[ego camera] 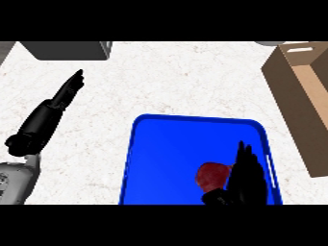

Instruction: Pick the pear from the tray and place it in the cardboard box

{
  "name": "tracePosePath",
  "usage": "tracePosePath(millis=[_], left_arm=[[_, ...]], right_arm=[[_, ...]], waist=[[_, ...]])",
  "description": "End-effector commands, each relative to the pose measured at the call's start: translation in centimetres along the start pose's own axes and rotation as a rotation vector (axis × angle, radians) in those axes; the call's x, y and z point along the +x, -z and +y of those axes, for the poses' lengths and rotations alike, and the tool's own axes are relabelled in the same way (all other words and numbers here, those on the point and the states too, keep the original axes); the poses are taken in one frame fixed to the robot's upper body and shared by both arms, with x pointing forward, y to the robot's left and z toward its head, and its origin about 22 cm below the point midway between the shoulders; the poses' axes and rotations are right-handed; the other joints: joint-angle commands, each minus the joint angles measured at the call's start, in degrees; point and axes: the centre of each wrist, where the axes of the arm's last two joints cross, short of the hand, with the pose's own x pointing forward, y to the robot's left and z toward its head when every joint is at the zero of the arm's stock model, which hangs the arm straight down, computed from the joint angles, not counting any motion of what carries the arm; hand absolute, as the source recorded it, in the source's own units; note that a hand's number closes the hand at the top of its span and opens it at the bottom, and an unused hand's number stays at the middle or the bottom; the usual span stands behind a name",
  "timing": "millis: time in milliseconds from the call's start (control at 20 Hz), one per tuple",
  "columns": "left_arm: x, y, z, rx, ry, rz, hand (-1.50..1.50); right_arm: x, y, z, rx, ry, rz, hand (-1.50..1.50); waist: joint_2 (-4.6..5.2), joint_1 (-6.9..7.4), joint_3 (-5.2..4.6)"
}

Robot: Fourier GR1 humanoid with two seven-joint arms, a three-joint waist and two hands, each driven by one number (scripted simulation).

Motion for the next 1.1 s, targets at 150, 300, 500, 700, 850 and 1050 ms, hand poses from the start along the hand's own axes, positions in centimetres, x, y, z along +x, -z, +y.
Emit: tracePosePath(millis=[150,300,500,700,850,1050], left_arm=[[0.0,-1.0,-0.2,0.011,0.006,-0.007,0.0],[1.0,-0.2,0.1,0.006,-0.005,0.004,0.0],[0.2,-0.2,-1.2,0.019,-0.003,0.015,0.0],[0.3,0.1,-0.3,-0.003,0.0,0.007,0.0],[-0.1,-0.1,0.1,-0.014,0.015,-0.011,0.0],[0.9,1.5,-1.7,-0.063,-0.001,-0.061,0.0]], right_arm=[[0.9,0.6,1.5,-0.005,0.007,0.068,1.5],[2.2,1.2,1.7,-0.097,-0.012,0.003,1.5],[-1.0,1.7,1.6,-0.164,-0.058,-0.008,1.5],[2.1,0.0,2.0,-0.244,-0.052,-0.058,1.5],[5.5,6.6,-0.5,-0.226,-0.098,-0.191,1.5],[9.1,9.7,-5.4,-0.181,-0.16,-0.41,1.5]], waist=[[-0.05,0.07,0.0],[-0.05,0.12,0.01],[-0.09,-0.32,0.0],[-0.08,0.0,0.0],[0.24,1.12,0.03],[1.89,4.78,0.16]])
